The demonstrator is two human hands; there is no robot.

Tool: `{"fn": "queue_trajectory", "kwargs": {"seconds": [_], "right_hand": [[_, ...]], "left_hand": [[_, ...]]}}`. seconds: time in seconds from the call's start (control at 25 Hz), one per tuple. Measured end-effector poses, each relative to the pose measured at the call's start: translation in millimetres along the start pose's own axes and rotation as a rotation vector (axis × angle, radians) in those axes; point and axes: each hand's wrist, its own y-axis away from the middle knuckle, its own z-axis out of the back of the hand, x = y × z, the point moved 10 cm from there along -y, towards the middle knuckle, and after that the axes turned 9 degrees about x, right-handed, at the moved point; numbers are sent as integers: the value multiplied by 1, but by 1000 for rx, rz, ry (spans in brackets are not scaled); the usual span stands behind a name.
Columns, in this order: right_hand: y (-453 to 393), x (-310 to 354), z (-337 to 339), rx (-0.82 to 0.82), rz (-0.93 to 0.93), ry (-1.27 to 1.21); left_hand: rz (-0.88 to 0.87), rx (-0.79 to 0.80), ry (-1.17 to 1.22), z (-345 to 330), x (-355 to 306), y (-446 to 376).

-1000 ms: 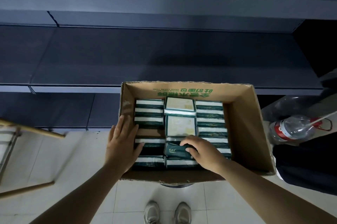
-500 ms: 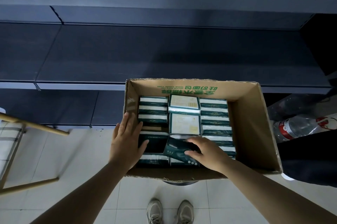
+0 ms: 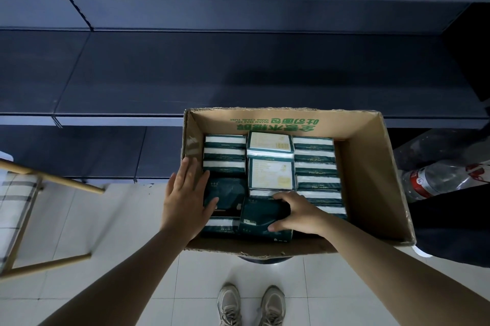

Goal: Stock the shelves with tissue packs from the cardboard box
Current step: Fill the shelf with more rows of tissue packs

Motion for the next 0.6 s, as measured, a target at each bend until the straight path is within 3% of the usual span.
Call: {"fn": "queue_trajectory", "kwargs": {"seconds": [0.24,0.6], "right_hand": [[-5,-7,-6,79,-34,-110],[5,-5,0,57,-32,-370]], "left_hand": [[-9,-37,-2,2,-1,1],[-41,-74,-19,13,-5,4]]}}
